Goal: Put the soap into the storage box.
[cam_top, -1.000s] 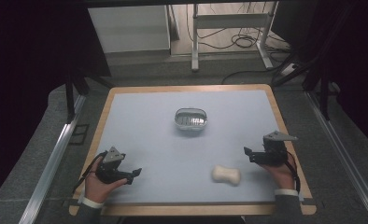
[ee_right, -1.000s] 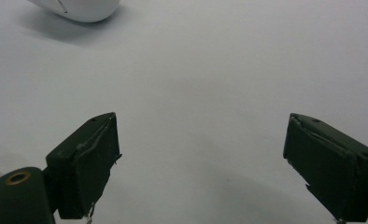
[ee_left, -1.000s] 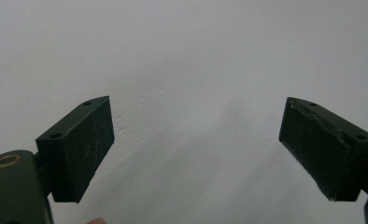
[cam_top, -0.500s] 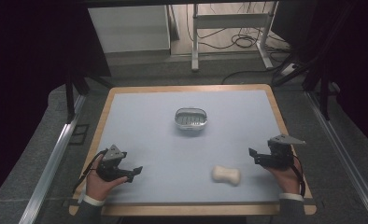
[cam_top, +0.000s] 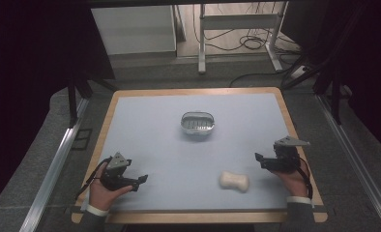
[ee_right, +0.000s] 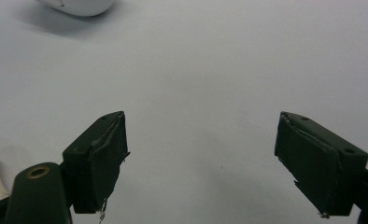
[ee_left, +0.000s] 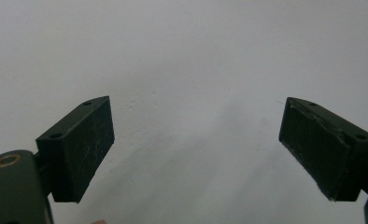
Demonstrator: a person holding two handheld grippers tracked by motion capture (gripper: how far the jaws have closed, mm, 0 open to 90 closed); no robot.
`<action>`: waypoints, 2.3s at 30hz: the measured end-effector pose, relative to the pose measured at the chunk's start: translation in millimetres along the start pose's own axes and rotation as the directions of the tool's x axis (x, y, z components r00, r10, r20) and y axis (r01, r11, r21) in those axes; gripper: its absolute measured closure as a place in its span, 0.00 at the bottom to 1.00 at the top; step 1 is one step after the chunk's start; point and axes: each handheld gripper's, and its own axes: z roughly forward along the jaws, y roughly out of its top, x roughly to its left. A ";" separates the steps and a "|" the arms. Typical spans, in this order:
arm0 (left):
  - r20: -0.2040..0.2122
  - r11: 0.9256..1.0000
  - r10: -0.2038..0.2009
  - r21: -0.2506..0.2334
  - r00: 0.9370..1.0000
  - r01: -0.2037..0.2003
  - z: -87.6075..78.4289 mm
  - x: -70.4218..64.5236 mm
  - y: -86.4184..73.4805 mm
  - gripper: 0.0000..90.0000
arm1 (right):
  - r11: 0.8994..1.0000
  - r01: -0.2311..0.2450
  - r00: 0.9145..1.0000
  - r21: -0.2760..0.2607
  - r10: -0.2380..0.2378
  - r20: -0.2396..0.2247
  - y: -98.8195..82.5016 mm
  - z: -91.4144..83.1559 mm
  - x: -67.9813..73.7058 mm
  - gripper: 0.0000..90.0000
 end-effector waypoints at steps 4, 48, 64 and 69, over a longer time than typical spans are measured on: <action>0.000 1.000 -0.005 -0.008 1.000 0.005 -1.9 0.7 0.0 0.12 | 1.000 0.016 1.000 0.003 -0.016 -0.008 5.5 -1.2 6.5 0.19; 0.012 0.998 -0.029 -0.054 0.999 0.030 -8.1 5.8 3.9 0.12 | 0.953 0.252 0.965 0.166 -0.234 -0.120 33.6 -20.3 50.7 0.23; 0.019 0.999 -0.020 -0.038 1.000 0.021 -4.0 3.8 3.7 0.12 | 0.905 0.353 0.926 0.238 -0.300 -0.230 32.5 -6.3 80.3 0.27; 0.018 0.999 -0.022 -0.040 1.000 0.023 -5.2 4.4 3.7 0.12 | 0.890 0.376 0.914 0.258 -0.310 -0.263 31.6 -1.5 86.3 0.28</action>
